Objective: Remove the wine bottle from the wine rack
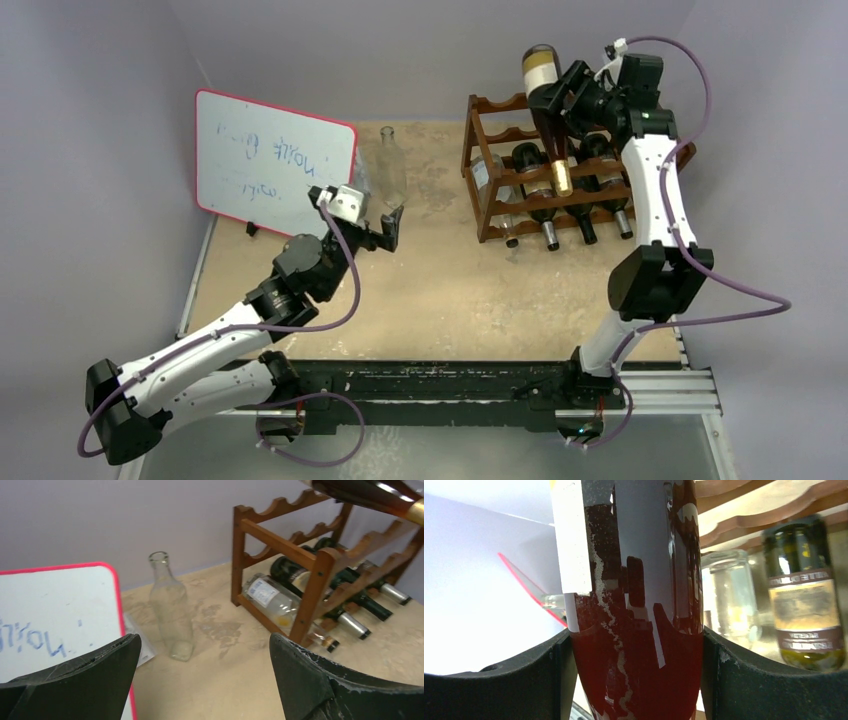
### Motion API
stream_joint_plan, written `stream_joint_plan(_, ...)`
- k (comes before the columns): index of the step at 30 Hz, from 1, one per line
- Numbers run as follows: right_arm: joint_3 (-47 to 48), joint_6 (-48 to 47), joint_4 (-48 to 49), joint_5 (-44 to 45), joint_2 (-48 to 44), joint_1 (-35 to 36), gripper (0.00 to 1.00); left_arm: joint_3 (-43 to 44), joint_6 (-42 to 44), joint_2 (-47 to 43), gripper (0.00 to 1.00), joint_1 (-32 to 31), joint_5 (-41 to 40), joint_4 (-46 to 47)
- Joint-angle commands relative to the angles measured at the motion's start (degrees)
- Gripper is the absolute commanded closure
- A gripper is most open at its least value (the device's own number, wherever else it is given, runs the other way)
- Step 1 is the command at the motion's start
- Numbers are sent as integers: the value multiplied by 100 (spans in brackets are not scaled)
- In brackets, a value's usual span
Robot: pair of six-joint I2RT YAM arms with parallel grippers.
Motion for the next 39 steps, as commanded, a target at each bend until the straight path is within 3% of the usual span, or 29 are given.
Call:
stream_joint_plan(1,160,716,2152,-920,-1078,266,100,-133,137,-75,0,-21,1231,682)
stream_joint_plan(8,-181,1281,2392,-703,-1238,1171,100,-456,562,-53,2,-21,2715,1263)
stream_joint_plan(12,-388,1645,2443,-668,-1299,1610,100,-311,1010,165,10,-53,3372,1336)
stream_joint_plan(20,-1438,2439,2875,-384,-1767,1997,100,262,2941,806,13,-401,3148,1250)
stream_joint_plan(28,-1715,2828,2866,-311,-1945,2216,100,1393,4645,1716,16,-662,3307,917)
stream_joint_plan(39,-1903,3257,2947,-248,-2117,2303,100,1801,5509,2431,17,-1117,3390,709)
